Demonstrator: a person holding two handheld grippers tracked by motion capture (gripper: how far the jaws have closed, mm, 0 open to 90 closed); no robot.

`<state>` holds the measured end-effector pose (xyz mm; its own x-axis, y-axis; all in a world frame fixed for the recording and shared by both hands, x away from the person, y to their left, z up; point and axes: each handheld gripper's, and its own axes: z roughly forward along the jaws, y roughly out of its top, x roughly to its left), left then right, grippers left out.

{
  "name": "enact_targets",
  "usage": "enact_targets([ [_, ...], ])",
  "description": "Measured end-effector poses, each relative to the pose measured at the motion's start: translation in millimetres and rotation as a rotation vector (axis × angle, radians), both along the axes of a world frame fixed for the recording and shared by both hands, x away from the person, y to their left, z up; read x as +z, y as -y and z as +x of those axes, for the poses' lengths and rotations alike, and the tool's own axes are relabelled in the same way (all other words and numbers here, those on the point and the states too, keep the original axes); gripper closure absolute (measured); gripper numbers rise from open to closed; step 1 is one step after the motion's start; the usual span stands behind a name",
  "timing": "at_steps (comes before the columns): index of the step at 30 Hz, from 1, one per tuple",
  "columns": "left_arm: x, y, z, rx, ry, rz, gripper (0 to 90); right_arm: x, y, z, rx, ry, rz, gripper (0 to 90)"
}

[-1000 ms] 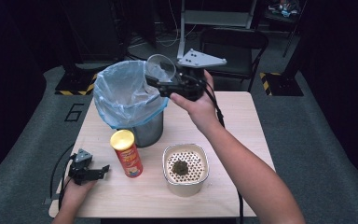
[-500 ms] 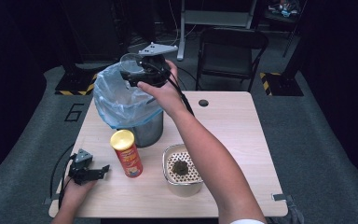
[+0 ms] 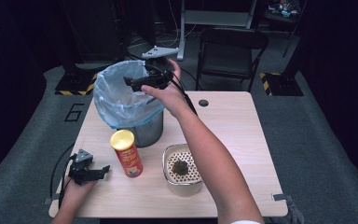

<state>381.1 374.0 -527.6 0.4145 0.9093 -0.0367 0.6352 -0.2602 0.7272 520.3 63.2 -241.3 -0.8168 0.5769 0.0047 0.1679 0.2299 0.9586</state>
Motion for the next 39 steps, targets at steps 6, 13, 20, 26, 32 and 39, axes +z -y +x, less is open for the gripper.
enact_targets([
  [6, 5.2, -2.3, -2.6, 0.015, 0.002, -0.053, 13.4, 3.8, 23.3, -15.9, 0.02, 0.047, 0.015, 14.8],
  [13, 18.7, -1.2, -8.0, 0.03, 0.031, -0.084, 13.3, -2.9, 64.0, -28.9, -0.035, 0.06, -0.036, 21.0],
  [20, 34.3, 5.7, -17.9, -0.02, 0.06, -0.111, 14.0, -25.3, 104.1, -49.0, -0.074, 0.093, -0.038, 32.1],
  [26, 46.9, 18.1, -23.8, -0.083, 0.084, -0.127, 13.4, -51.7, 142.2, -67.8, -0.124, 0.099, -0.076, 32.2],
  [32, 56.2, 26.9, -31.7, -0.194, 0.109, -0.136, 12.0, -73.5, 178.9, -90.1, -0.166, 0.051, -0.059, 32.2],
  [39, 54.2, 44.5, -32.0, -0.28, 0.088, -0.205, 12.0, -94.5, 208.6, -110.6, -0.216, -0.005, -0.016, 31.2],
])
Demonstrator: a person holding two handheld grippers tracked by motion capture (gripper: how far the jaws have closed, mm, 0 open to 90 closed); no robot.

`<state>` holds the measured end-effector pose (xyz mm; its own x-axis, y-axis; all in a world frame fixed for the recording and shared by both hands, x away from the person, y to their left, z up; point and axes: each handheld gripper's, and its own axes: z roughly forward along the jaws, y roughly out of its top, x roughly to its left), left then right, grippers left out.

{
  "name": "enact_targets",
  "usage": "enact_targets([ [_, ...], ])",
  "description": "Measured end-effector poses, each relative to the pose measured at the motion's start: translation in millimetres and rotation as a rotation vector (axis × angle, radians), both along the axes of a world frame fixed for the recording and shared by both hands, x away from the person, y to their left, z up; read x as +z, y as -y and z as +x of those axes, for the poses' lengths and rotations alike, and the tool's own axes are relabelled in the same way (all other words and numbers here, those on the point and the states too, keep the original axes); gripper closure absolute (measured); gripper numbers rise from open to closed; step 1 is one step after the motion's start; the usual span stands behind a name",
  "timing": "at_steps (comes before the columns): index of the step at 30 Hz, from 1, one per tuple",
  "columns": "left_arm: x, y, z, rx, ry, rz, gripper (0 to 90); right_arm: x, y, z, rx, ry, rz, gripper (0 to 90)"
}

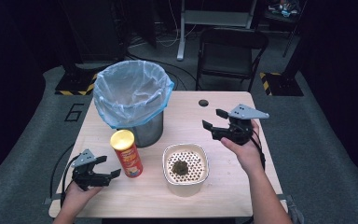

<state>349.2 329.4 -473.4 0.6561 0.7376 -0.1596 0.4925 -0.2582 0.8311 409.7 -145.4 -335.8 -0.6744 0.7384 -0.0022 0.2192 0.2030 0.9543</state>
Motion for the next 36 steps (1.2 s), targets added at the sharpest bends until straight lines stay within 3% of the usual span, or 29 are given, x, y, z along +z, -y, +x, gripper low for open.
enact_targets([
  [2, -0.9, 4.5, 1.1, -0.018, -0.008, -0.027, 11.9, -3.4, 4.9, -2.6, -0.01, -0.009, 0.003, 31.0],
  [6, -2.9, 13.2, 4.9, -0.02, -0.02, -0.026, 11.9, -8.7, 12.8, -5.7, -0.026, -0.012, 0.0, 30.3],
  [11, -7.7, 23.4, 11.6, -0.042, -0.012, 0.017, 11.9, -19.1, 24.7, -7.7, -0.067, -0.033, -0.015, 29.4],
  [13, -7.8, 26.9, 15.5, -0.053, 0.018, 0.048, 11.9, -20.8, 27.2, -8.0, -0.071, -0.037, -0.011, 29.2],
  [15, -7.1, 33.1, 17.9, -0.051, 0.044, 0.044, 11.9, -24.7, 34.0, -9.9, -0.087, -0.05, -0.008, 29.2],
  [21, -10.5, 40.3, 23.4, -0.053, 0.04, 0.054, 12.0, -27.7, 40.5, -12.7, -0.113, -0.047, -0.017, 29.2],
  [24, -11.4, 41.5, 23.9, -0.053, 0.056, 0.069, 16.5, -29.5, 43.3, -14.1, -0.126, -0.052, -0.017, 29.2],
  [25, -10.8, 40.9, 23.8, -0.044, 0.064, 0.076, 22.3, -31.6, 45.4, -13.8, -0.131, -0.055, -0.018, 29.2],
  [29, -8.3, 41.1, 20.6, -0.036, 0.078, 0.108, 23.3, -35.8, 51.1, -12.7, -0.147, -0.065, -0.012, 29.2],
  [36, 4.2, 33.3, 13.1, -0.02, 0.102, 0.09, 23.6, -40.6, 60.0, -8.9, -0.18, -0.073, 0.009, 29.2],
])
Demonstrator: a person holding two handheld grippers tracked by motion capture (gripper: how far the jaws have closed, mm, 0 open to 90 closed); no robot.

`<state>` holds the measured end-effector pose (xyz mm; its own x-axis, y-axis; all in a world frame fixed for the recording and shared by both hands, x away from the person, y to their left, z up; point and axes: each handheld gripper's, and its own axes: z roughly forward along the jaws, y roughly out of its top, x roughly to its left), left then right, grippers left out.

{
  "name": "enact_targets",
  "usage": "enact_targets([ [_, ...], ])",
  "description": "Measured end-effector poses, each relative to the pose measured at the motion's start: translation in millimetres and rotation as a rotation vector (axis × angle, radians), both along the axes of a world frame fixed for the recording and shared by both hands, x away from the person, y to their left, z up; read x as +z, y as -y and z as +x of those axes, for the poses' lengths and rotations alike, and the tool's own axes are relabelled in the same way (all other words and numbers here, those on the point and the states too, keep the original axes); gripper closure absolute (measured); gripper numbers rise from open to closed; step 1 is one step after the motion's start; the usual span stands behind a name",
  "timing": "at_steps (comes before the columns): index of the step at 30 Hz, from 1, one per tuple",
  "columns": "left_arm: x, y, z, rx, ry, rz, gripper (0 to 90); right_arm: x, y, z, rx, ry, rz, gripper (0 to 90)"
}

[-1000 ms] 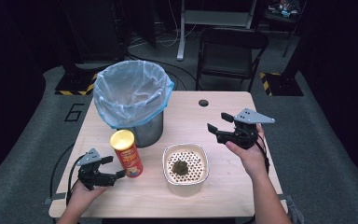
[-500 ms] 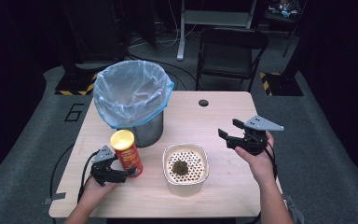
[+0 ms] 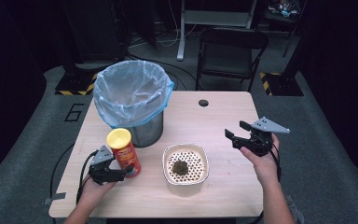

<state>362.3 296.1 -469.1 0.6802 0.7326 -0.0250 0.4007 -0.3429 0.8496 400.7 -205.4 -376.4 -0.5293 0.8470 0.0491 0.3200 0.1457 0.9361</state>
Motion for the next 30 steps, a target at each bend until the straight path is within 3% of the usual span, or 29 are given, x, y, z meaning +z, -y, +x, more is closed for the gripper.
enact_targets([
  [10, 19.0, -7.3, -8.4, 0.029, -0.028, -0.021, 23.7, -19.1, 8.0, 12.8, -0.03, -0.06, -0.014, 29.2],
  [17, 42.9, -0.1, -11.7, -0.013, -0.045, -0.013, 23.7, -26.8, 8.4, 15.1, -0.033, -0.083, -0.029, 29.3],
  [22, 66.1, 13.1, -12.9, -0.073, -0.075, 0.011, 23.7, -28.6, 5.7, 15.2, -0.024, -0.088, -0.04, 29.3],
  [30, 115.1, 28.5, -8.6, -0.111, -0.041, 0.015, 23.7, -28.6, 7.3, 14.8, -0.024, -0.09, -0.03, 29.3],
])
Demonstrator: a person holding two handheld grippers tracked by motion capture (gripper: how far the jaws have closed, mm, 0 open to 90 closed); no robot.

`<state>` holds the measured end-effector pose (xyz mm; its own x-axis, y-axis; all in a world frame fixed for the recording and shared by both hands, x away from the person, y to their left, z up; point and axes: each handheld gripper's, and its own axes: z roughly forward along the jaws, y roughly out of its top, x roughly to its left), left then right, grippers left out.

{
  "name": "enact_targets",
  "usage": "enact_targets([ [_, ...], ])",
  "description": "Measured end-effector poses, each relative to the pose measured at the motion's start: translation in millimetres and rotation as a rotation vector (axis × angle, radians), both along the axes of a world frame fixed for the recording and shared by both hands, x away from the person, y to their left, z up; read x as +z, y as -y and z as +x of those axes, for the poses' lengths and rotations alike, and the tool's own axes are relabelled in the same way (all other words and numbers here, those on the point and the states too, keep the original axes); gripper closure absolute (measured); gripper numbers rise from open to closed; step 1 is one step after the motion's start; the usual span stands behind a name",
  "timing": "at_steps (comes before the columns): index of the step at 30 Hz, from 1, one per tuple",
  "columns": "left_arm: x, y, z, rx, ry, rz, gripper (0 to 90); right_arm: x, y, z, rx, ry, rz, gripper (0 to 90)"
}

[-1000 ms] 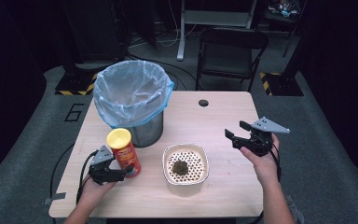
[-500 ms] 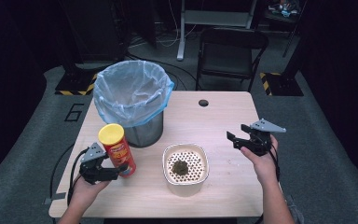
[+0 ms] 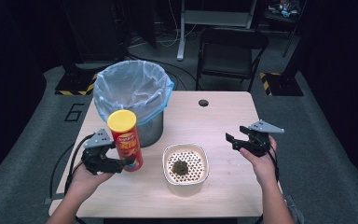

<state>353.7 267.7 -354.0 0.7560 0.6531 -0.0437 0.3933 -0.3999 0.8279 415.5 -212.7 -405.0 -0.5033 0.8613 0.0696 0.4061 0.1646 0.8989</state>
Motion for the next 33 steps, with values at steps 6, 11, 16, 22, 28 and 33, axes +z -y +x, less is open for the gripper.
enact_targets([
  [6, 35.6, 5.2, 9.0, -0.02, 0.002, -0.034, 23.7, -0.7, 3.6, -0.1, -0.01, -0.008, 0.005, 29.3],
  [11, 71.6, 9.9, 18.0, -0.048, -0.005, -0.034, 23.7, -1.4, 5.9, 0.4, -0.014, -0.01, 0.006, 29.3],
  [16, 94.0, 12.1, 22.0, -0.048, -0.001, -0.025, 23.7, -1.9, 3.8, 0.3, -0.011, -0.014, 0.005, 29.3],
  [22, 129.1, 15.7, 26.0, -0.047, 0.018, -0.017, 23.7, -3.3, 3.1, 1.3, -0.01, -0.02, 0.001, 29.3],
  [28, 153.0, 18.4, 36.5, -0.038, 0.028, -0.018, 23.7, -3.6, 3.8, 2.1, -0.011, -0.021, 0.001, 29.3],
  [33, 164.5, 21.8, 50.3, -0.009, 0.04, 0.002, 23.7, -5.2, 2.6, 3.0, -0.008, -0.026, -0.002, 29.3],
])
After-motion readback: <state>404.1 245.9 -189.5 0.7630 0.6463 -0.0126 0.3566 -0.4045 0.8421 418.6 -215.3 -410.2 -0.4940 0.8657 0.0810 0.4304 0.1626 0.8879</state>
